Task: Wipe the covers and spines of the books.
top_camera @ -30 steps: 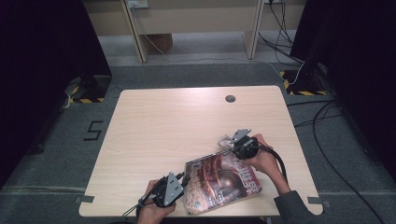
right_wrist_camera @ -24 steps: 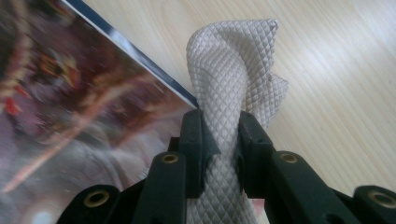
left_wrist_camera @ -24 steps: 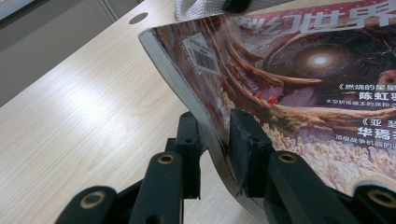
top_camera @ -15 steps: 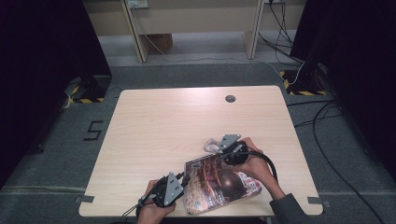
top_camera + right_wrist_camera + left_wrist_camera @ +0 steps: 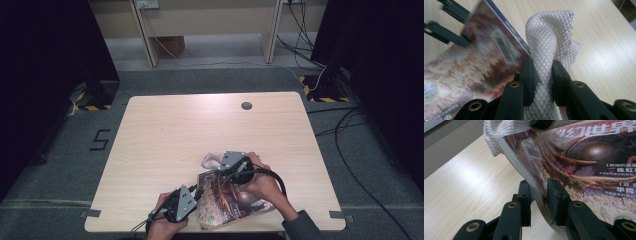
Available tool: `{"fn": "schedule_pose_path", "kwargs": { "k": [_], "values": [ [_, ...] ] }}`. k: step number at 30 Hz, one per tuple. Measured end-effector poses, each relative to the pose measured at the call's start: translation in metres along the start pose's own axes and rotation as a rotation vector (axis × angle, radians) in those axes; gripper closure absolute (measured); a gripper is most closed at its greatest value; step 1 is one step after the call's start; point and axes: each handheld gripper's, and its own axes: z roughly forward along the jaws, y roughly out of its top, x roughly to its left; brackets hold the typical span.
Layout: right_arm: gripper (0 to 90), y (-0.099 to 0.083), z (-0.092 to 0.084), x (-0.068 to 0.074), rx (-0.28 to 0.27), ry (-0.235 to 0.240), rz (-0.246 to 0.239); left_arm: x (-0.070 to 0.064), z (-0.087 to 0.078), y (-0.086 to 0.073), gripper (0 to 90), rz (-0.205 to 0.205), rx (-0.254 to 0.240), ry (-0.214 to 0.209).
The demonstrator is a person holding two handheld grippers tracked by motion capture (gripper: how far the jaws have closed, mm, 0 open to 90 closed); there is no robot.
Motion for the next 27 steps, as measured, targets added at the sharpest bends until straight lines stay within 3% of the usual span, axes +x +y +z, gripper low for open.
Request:
{"fn": "schedule_pose_path", "kwargs": {
  "k": [20,27],
  "values": [
    [74.6,0.030,-0.009,0.033,-0.085,0.034,-0.085,-0.004,0.000,0.001,73.0,0.036,0.003,0.013],
    [74.5,0.034,-0.009,0.039,-0.096,0.039,-0.089,-0.003,0.000,0.001,72.8,0.033,0.003,0.013]
  ]
}}
